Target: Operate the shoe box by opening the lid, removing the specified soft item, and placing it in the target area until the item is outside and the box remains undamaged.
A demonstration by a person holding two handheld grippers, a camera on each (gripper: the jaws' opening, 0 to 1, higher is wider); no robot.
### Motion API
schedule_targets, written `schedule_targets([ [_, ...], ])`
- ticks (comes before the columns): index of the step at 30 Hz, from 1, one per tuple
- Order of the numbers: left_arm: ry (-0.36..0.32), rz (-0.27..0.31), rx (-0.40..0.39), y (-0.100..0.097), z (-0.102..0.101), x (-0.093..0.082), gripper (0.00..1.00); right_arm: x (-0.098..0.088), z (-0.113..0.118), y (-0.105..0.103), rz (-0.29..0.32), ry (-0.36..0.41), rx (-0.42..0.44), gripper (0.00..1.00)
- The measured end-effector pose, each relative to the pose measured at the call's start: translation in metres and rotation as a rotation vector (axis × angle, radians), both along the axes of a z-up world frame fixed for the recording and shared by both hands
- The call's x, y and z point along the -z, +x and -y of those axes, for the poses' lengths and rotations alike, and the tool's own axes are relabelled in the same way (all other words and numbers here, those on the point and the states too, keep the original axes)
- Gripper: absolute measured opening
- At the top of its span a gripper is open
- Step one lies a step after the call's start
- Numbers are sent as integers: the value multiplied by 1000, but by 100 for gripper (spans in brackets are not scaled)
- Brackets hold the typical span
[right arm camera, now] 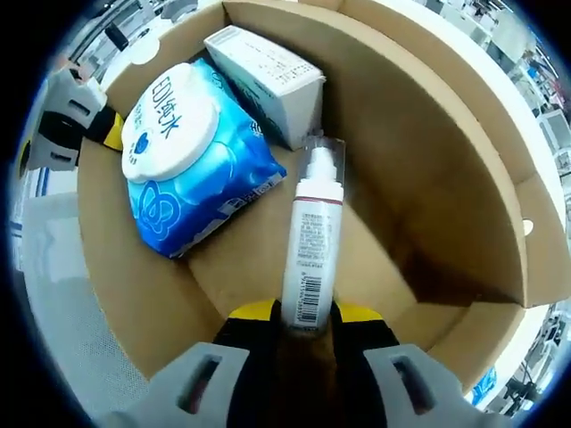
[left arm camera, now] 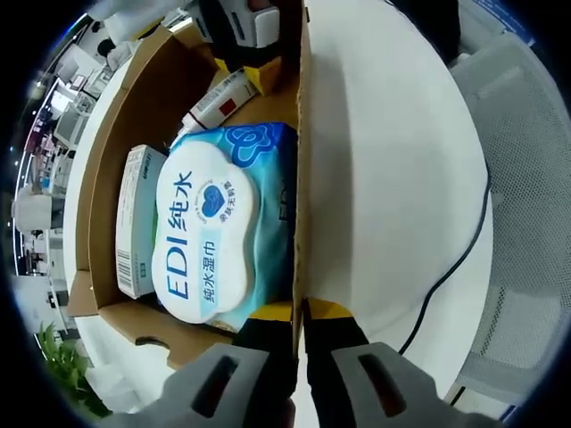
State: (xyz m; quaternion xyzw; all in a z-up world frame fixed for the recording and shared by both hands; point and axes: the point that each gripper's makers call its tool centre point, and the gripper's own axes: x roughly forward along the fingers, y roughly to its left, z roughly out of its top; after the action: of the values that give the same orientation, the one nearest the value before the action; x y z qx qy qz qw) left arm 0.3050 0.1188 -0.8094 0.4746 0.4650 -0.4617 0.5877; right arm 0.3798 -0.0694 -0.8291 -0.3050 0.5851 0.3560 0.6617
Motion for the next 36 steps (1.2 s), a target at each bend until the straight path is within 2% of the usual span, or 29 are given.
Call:
schedule_targets([
  [3, -1, 3, -3, 0, 0, 0, 1, -2, -3, -8, -1, -20, -1, 21],
  [4, -1, 4, -3, 0, 0, -1, 1, -2, -2, -8, -5, -28, 44, 21],
  [7, -1, 5, -4, 1, 0, 0, 1, -1, -2, -4, 19, -34, 39, 19],
  [9, 0, 3, -2, 1, 0, -1, 1, 0, -1, -2, 26, -24, 65, 17],
  [16, 0, 1, -2, 1, 0, -1, 1, 0, -4, -4, 41, -9, 58, 17],
  [19, -2, 4, -1, 1, 0, -1, 1, -1, -4, -5, 57, -7, 16, 17],
  [22, -1, 4, -4, 1, 0, -1, 1, -5, -7, -7, 42, 23, 60, 17],
  [29, -3, 6, -2, 0, 0, -1, 1, -16, -6, -9, 63, 45, 84, 17],
  [32, -6, 10, 2, 0, 1, -1, 1, -21, -7, -11, 66, 82, 136, 17],
  [36, -5, 10, 4, -1, 1, 0, 1, -30, -9, -14, 89, 114, 138, 17],
])
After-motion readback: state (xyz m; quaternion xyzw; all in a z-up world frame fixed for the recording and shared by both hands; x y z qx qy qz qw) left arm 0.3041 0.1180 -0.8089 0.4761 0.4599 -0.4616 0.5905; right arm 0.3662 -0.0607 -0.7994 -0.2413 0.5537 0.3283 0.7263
